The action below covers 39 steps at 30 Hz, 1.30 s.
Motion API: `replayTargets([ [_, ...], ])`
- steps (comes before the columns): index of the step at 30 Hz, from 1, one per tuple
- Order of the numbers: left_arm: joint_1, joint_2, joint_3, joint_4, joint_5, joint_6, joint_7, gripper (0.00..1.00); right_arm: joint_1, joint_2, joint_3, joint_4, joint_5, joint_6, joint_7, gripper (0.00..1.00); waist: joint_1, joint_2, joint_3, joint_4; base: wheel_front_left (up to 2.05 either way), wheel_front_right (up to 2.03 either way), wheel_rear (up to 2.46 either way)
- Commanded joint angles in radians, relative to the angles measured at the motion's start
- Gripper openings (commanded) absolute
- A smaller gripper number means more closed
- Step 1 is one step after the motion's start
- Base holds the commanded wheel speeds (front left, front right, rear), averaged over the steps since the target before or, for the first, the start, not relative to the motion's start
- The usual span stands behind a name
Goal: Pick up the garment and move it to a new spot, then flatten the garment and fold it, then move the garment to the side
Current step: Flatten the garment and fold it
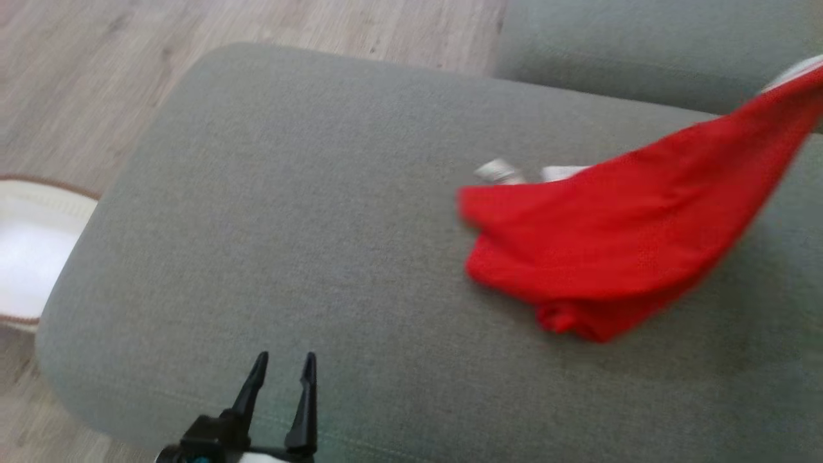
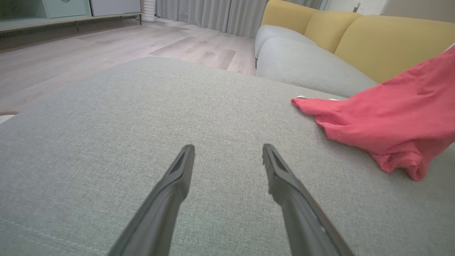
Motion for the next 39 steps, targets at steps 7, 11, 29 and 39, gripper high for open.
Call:
replayTargets([
  [7, -0.088, -0.017, 0.013, -0.010, 0.022, -0.013, -0.007, 1.00, -0.105, -0.093, -0.073, 0.149, -0.113, 0.007, -0.054, 1.00, 0.0000, 0.0000, 0.073, 0.048, 0.00, 0.00, 0.00],
  [11, -0.095, -0.021, 0.018, -0.006, 0.023, -0.014, -0.009, 1.00, -0.114, -0.071, -0.098, 0.195, -0.143, 0.007, -0.089, 1.00, 0.0000, 0.0000, 0.087, 0.040, 0.00, 0.00, 0.00],
  [29, -0.079, -0.011, 0.034, 0.004, 0.020, -0.007, -0.011, 1.00, -0.040, 0.079, 0.246, 0.109, 0.022, 0.007, -0.274, 1.00, 0.0000, 0.0000, -0.006, -0.119, 0.00, 0.00, 0.00],
  [39, -0.057, 0.009, 0.044, -0.027, 0.012, 0.010, -0.008, 1.00, 0.186, 0.113, 0.409, -0.040, 0.173, 0.007, -0.262, 1.00, 0.0000, 0.0000, -0.036, -0.159, 0.00, 0.00, 0.00],
])
